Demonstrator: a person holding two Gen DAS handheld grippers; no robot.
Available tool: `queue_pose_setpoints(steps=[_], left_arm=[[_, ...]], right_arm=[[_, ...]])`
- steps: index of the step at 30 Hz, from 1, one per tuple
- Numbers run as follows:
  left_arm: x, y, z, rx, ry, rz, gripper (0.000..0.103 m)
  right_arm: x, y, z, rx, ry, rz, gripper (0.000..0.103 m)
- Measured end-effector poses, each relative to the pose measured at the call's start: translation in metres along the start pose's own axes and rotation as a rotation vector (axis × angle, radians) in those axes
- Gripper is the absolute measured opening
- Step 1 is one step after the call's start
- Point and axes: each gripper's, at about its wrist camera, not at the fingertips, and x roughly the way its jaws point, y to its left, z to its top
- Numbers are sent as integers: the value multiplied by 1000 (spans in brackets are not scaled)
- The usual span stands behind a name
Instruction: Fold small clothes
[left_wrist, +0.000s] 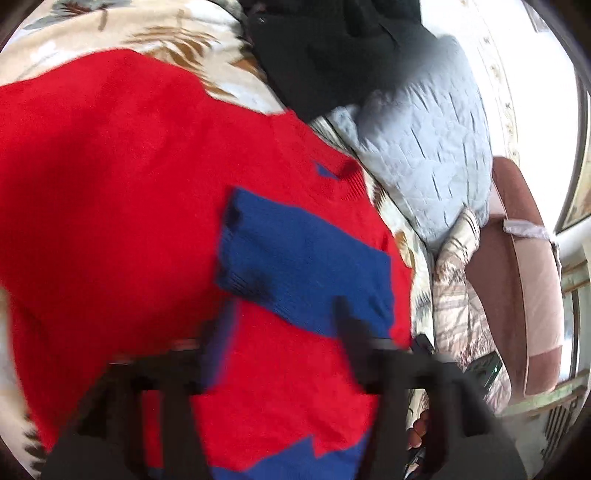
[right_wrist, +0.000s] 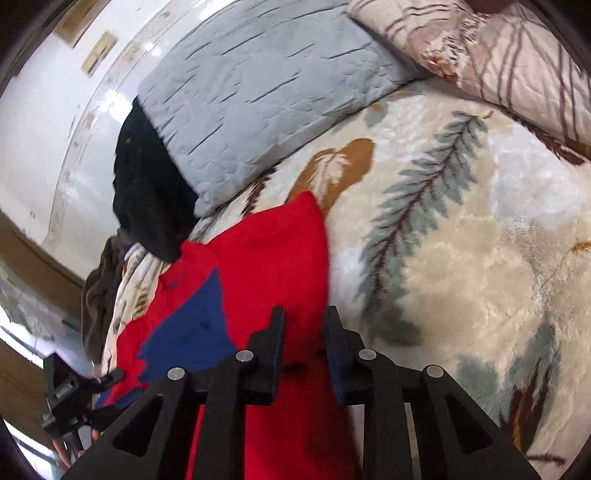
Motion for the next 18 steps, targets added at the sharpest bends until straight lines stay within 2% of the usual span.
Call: queue_pose_setpoints(steps=[3,5,7,8,9,11,14,16,17,18], left_arm=[[16,-9,-4,22,32,-9,72],[21,-3,-3,-7,-27,-20,69],[18,2,-1,-45,-85,-28,46],[18,5,1,-42,-96,-53,9],[20,8,4,-43,-85,-68,3],[13,19,8,-96,-108,-84,3],[-8,18,12,-100,-153,-93,3],[-19,17,12,-84,-190,-45,3],[-17,17,13,-82,-182,10,3],[-10,19,12,-84,-154,56,3]], right_arm=[[0,6,-4,-41,18,-1,27],[-1,6,-8,-43,29,4,27],[2,13,-10,-43,41,3,27],[0,12,-10,-45,40,-3,27],[-3,11,-10,-48,34,-9,27],[-8,12,-8,-45,10,-18,27],[-12,13,1,-23,-53,-2,27],[-9,17,3,-39,-92,-9,27],[-1,19,3,-64,-86,-25,27],[17,21,1,-99,-15,-69,26]])
